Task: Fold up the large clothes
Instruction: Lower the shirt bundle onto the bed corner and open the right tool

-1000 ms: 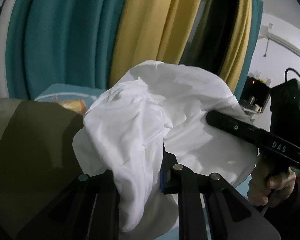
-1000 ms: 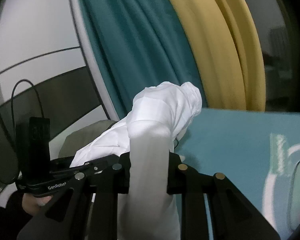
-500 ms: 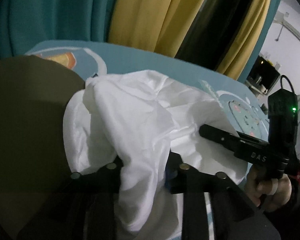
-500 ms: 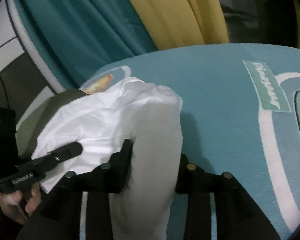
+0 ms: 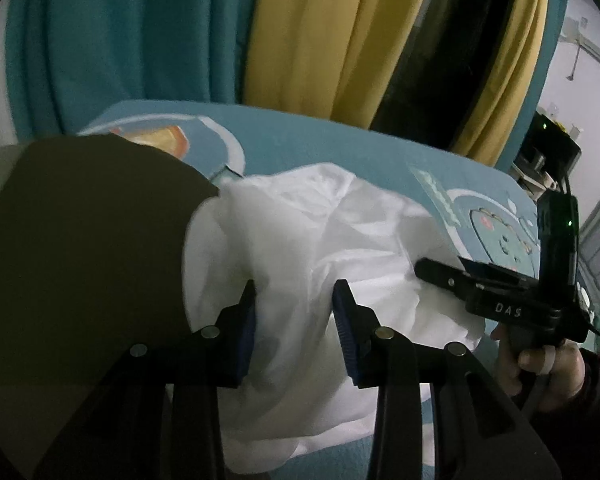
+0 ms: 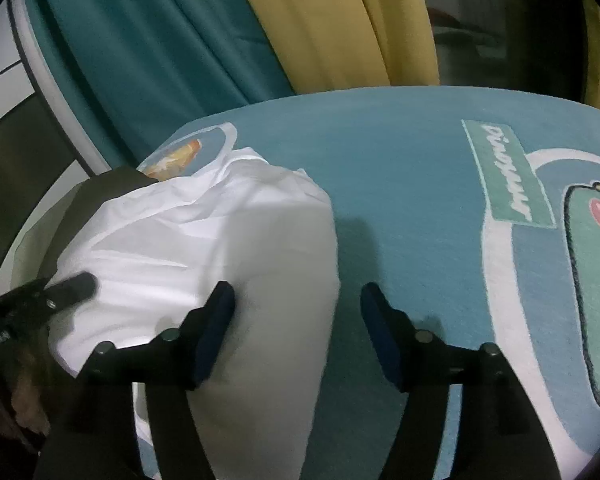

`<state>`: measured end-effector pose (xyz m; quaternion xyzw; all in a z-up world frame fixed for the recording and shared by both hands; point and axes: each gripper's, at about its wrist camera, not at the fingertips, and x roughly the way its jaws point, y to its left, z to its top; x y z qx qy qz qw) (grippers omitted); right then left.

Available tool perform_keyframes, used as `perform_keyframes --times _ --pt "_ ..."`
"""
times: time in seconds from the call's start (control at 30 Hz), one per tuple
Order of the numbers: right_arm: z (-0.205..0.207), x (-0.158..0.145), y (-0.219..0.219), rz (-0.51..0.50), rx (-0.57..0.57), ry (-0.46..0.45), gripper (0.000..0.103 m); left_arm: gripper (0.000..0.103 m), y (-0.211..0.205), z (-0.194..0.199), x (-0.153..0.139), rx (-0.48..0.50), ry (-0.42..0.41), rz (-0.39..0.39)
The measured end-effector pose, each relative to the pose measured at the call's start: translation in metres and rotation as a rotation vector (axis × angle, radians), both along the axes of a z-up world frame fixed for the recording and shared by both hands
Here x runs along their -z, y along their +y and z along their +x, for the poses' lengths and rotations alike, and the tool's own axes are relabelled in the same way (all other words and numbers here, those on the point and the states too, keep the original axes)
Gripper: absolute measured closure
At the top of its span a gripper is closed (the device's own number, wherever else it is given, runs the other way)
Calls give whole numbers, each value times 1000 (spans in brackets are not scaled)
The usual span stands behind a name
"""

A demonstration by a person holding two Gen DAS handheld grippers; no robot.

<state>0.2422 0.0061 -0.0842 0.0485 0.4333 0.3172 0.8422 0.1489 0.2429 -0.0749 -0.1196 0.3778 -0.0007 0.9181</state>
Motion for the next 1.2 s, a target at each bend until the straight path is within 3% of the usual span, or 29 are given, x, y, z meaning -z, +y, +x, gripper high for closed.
perform_keyframes --times 0.37,1.2 --pt "-7 1 -11 -28 -21 25 20 65 5 -7 26 -33 85 -13" --pt "-31 0 -35 -21 -18 52 19 65 -6 -37 21 -88 54 50"
